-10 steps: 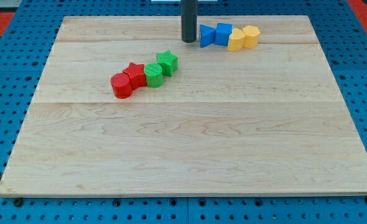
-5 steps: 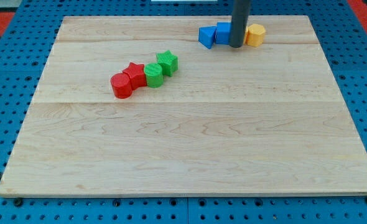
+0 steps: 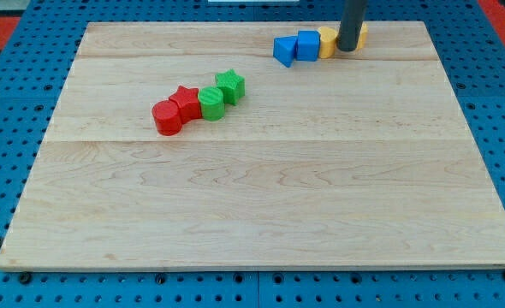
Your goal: Move the blue cube to the center
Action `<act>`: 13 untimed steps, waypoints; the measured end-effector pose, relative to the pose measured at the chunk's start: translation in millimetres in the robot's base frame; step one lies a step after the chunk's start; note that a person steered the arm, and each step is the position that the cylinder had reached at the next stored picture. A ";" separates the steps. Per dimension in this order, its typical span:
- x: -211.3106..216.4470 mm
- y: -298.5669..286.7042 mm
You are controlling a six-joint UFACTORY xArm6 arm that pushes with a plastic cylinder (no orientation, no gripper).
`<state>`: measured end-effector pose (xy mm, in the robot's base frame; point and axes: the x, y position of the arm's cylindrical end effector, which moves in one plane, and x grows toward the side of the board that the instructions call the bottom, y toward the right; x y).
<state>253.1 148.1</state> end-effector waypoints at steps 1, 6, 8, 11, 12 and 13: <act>-1.9 -0.7; 41.7 -212.0; -39.3 -260.3; -8.4 -72.0; 46.0 -52.4; 80.7 -11.4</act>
<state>333.8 136.6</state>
